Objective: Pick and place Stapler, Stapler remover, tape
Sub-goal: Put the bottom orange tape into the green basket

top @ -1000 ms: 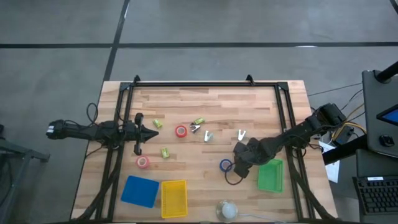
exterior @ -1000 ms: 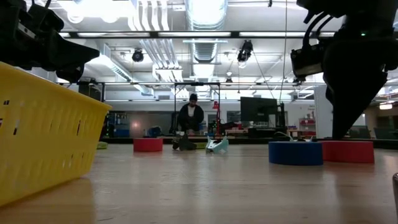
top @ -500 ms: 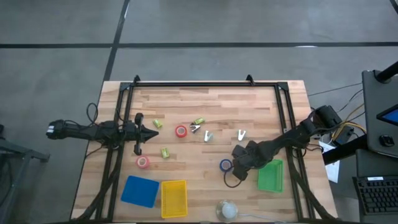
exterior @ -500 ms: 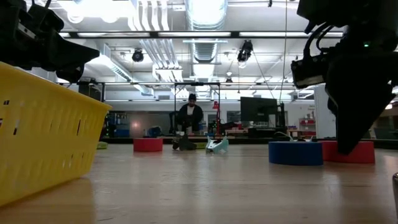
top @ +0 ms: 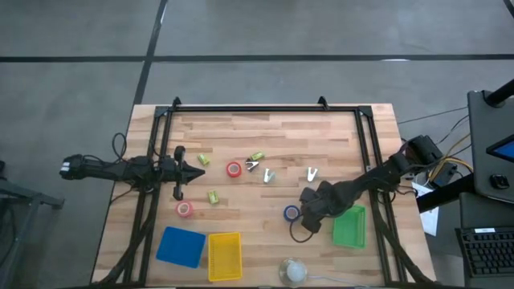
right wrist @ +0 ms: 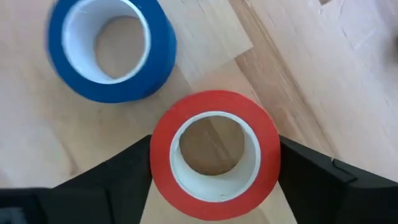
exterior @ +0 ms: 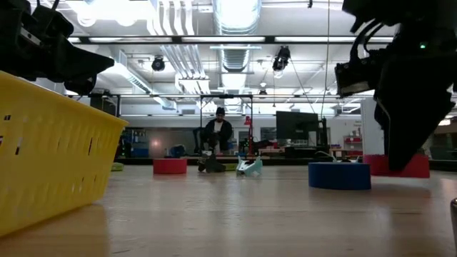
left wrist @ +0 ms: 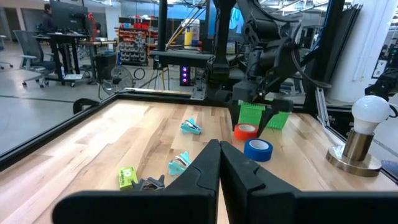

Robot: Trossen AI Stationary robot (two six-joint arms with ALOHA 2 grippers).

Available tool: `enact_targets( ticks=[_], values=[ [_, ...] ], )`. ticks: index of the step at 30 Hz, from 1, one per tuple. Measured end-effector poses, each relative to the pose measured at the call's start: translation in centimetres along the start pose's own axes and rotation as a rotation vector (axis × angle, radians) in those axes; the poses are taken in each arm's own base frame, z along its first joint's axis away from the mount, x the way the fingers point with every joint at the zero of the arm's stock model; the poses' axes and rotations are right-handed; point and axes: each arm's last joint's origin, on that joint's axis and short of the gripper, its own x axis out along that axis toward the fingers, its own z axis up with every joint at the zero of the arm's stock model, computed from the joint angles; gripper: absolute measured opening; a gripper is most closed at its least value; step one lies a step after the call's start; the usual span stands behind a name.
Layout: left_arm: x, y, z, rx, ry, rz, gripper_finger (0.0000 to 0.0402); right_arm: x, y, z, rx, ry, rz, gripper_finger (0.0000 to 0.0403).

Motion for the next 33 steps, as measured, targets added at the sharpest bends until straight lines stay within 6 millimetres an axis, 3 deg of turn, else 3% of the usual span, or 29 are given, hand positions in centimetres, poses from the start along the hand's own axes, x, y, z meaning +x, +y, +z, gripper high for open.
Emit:
enact_targets(
  ticks=[7,18,24,33],
  values=[
    [0.0,0.0,0.0,0.000,0.000,0.000,0.0012,-2.1,-0.2,0.1,0.002,-0.007,0.085,0.0283],
    [0.0,0.0,-0.1,0.001,0.008,0.000,0.0012,-7.3,-1.1,-1.1,0.026,0.065,0.308,0.0287],
    [0.0,0.0,-0.1,0.001,0.008,0.000,0.0012,-9.3,-2.1,-3.5,0.116,0.100,0.243,0.0287],
    [0.0,0.0,-0.1,0.002,0.009,0.000,0.0012,-9.9,-2.7,-6.8,0.253,0.167,0.064,0.0288]
  ],
)
